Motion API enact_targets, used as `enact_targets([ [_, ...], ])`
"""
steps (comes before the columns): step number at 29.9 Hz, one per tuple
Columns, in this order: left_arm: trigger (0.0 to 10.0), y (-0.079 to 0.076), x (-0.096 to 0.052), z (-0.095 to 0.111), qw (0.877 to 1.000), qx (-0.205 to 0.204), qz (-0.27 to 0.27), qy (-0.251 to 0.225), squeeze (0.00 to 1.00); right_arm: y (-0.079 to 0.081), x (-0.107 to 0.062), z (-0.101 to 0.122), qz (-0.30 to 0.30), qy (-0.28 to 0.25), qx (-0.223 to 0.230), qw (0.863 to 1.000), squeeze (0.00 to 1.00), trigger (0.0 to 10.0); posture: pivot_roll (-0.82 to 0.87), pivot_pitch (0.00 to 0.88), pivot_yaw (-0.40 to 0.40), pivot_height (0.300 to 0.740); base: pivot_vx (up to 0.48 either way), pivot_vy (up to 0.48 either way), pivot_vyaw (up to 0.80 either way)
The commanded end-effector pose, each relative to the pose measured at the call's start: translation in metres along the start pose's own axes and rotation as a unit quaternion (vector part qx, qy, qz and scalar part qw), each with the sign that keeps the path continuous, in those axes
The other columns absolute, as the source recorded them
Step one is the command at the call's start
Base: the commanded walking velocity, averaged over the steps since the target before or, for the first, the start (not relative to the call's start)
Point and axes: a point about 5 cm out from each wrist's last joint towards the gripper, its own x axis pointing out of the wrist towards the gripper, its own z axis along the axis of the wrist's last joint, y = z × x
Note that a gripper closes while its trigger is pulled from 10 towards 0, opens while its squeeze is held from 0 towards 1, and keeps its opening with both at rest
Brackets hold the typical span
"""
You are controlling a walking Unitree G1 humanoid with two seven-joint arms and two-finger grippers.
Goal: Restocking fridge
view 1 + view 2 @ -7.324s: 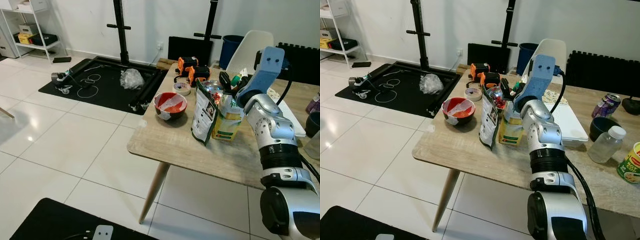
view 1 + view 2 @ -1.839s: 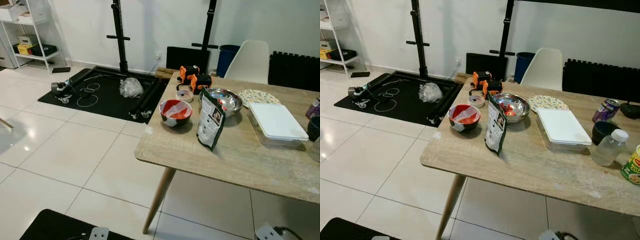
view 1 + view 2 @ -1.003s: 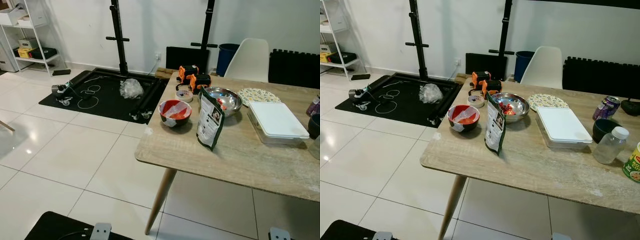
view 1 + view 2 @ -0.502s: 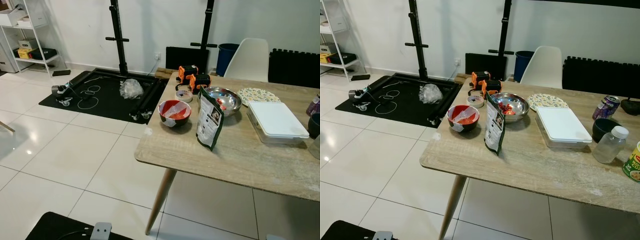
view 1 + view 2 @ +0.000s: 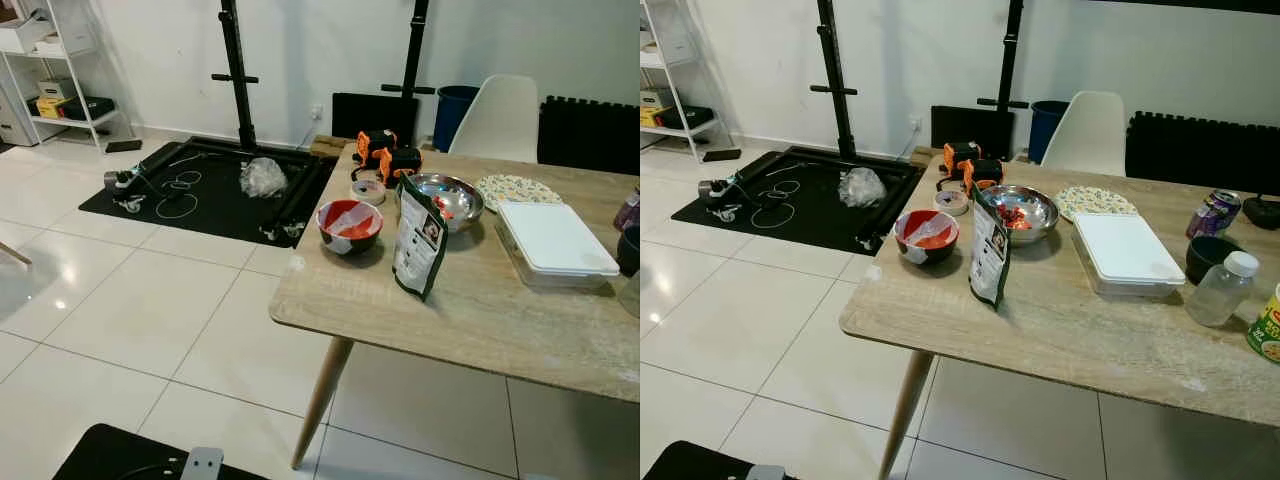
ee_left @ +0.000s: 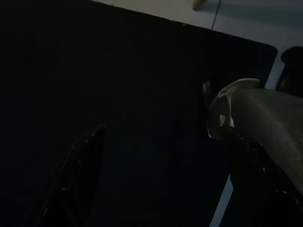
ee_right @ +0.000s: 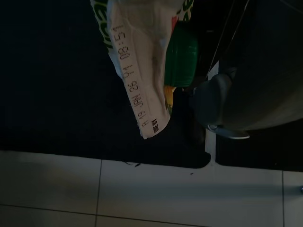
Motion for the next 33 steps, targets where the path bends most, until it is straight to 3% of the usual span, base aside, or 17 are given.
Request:
enact_targets([
  [1,10.0,-0.0031,-0.0002,-0.0050,1.000,0.003,-0.002,0.011,0.00,0.0011,0.0005,0.0017,-0.003,0.000,0.002,1.000,0.00,10.0,-0.03,0.000,-0.010,0.740,0.000,0.000,0.00],
  [7,10.0,-0.0028,-0.0002,-0.0054,1.000,0.004,0.000,0.011,0.00,0.0015,0.0005,0.0014,-0.003,0.001,0.001,1.000,0.00,10.0,-0.03,0.000,-0.011,0.740,-0.081,0.000,0.00],
  [33,10.0,-0.0045,-0.0002,-0.0068,1.000,0.008,0.000,0.014,0.00,0.0021,0.0006,0.0013,-0.002,0.003,-0.004,1.000,0.00,10.0,-0.03,0.000,-0.010,0.740,-0.291,0.000,0.00],
])
